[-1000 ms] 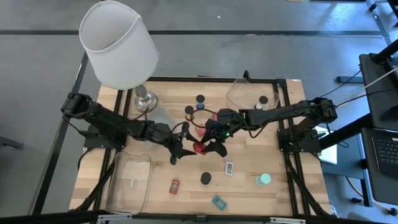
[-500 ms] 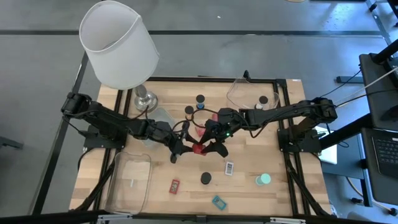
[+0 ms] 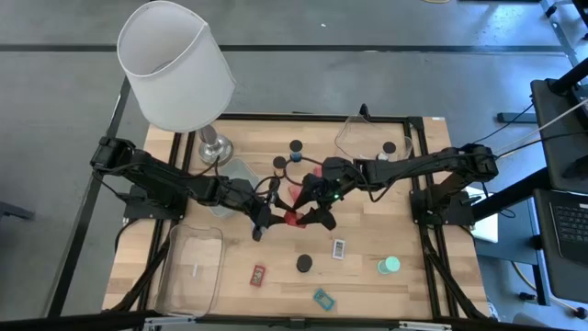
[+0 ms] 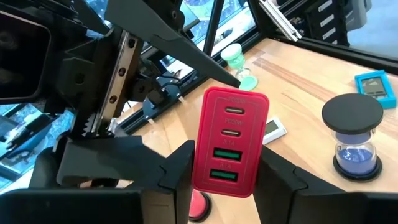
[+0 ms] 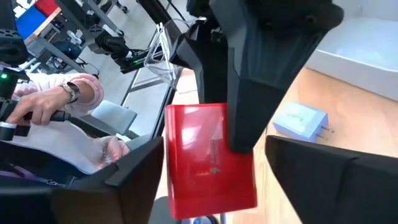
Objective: Pick & Place Office items
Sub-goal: Put the right red charger adapter into the gray bin
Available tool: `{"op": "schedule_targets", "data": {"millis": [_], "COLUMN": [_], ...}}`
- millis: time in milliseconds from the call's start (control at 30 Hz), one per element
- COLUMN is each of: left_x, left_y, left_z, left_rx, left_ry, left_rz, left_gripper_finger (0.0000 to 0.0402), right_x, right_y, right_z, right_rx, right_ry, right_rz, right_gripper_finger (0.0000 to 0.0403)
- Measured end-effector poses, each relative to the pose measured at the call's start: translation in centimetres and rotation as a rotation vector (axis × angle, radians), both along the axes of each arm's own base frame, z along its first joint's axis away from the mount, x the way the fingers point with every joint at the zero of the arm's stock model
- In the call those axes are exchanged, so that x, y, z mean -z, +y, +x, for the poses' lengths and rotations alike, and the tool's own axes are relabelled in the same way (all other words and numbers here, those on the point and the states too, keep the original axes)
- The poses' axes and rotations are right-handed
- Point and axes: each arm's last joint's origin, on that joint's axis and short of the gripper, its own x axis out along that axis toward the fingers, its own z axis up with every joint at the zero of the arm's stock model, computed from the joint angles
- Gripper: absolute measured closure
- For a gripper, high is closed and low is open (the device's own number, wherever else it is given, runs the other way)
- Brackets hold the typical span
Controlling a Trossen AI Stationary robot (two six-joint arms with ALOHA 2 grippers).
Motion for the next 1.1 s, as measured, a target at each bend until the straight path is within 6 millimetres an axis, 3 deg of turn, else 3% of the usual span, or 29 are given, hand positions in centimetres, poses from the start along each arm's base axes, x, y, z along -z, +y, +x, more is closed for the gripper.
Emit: {"op": "schedule_targets", "data": {"millis": [233, 600, 833, 1100], "left_x": [0.2, -0.1, -0.7, 0.1], "left_y": [0.2, 0.9, 1.9, 2.8], "left_z": [0.0, -1.7, -5.4, -10.9], "left_rx": [-0.067, -0.359, -0.631, -0.995], "left_ry": [0.032, 0.132, 0.275, 0.492], "left_rz": [-0.088, -0.237, -0.352, -0.428], "left_gripper_finger": [0.0281, 0.028, 0.0282, 0.0282], "right_x": [0.3, -1.6, -2.4, -1.7], "right_y": [-1.9, -5.3, -5.8, -5.0], "right_z": [-0.5, -4.7, -7.4, -8.0], "right_rx": [0.047, 0.221, 0.404, 0.459], "right_ry": [0.087, 0.259, 0.379, 0.463], "right_rz": [0.019, -0.081, -0.255, -0.414], "right_gripper_finger": [0.0068, 0.0078, 0.008, 0.008]}}
